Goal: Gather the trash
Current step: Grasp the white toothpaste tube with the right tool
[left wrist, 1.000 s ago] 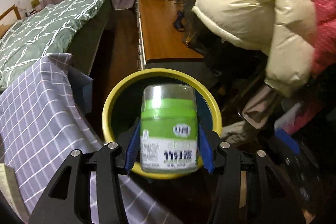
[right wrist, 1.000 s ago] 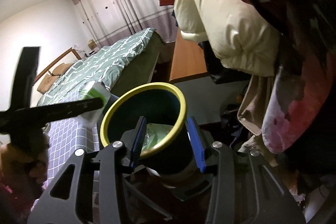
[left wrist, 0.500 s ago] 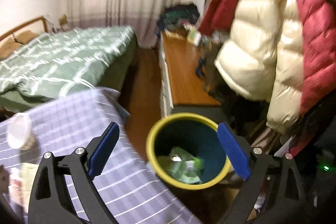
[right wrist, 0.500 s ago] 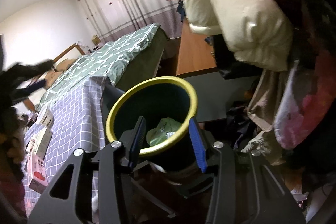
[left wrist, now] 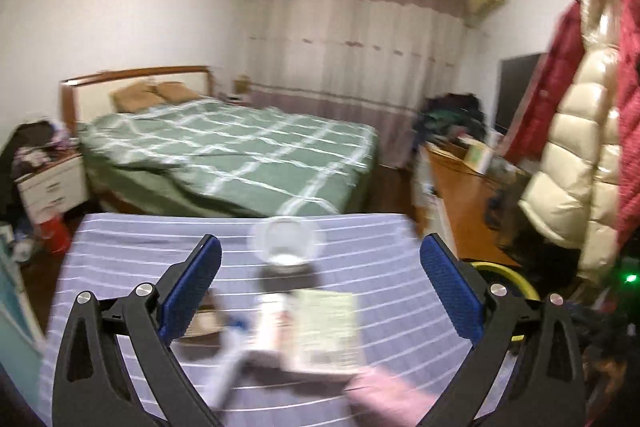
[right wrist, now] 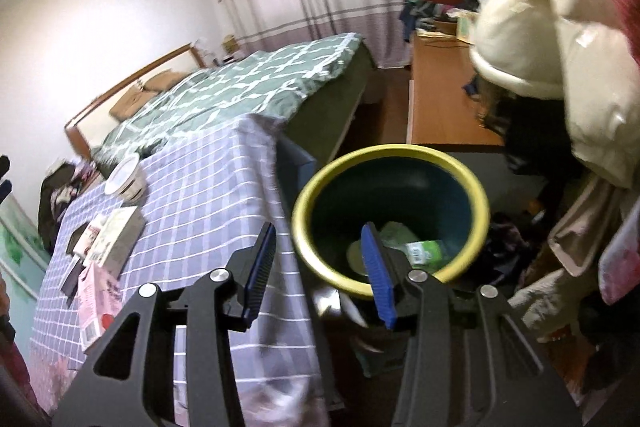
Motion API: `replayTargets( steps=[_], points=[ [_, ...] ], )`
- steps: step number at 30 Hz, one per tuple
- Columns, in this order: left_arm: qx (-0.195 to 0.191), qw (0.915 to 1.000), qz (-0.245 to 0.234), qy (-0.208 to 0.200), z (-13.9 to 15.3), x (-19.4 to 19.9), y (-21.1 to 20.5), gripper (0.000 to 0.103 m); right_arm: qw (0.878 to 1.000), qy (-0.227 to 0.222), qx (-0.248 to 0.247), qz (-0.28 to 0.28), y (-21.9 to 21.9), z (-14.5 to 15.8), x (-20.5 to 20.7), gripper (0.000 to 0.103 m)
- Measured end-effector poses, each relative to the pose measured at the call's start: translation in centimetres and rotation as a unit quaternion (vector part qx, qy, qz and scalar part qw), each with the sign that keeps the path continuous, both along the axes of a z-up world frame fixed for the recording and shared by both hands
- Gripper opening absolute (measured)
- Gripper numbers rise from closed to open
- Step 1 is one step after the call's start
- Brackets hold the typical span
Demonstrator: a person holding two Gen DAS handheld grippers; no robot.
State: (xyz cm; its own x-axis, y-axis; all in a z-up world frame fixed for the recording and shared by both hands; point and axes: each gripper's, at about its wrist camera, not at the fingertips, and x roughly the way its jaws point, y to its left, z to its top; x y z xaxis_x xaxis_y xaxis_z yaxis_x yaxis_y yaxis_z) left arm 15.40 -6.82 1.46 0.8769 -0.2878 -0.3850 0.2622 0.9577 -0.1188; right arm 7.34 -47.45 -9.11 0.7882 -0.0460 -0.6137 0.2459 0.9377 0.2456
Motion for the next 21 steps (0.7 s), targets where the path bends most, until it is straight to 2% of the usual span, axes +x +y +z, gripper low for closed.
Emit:
replayTargets(
  steps=[4,9,13,16,21],
  points=[
    [-0.004,0.9976,0.069,-0.004,-1.9,-0.2,7.4,0.098,0.999,0.005,-0.013,0.030,3.3,0.6,1.6,0.043],
    [0.002,0.9903,0.138,-0.012,-4.3,0.3,13.5,0.098,0.997,0.009,-0.030,0.072,7.7,1.4,3.6,0.043],
    [-0.027,0.9859,0.165,0.003,-6.0,0.7,17.7,0.098,0.994,0.011,-0.042,0.101,11.3,2.0,4.8,0.043],
    [-0.040,0.9848,0.169,0.002,-5.9,0.6,18.9,0.098,0.991,0.014,-0.052,0.127,14.3,2.2,5.6,0.044],
    [-0.020,0.9832,0.181,-0.011,-6.0,0.0,18.8,0.098,0.980,0.020,-0.061,0.186,20.5,2.6,6.9,0.044]
  ],
)
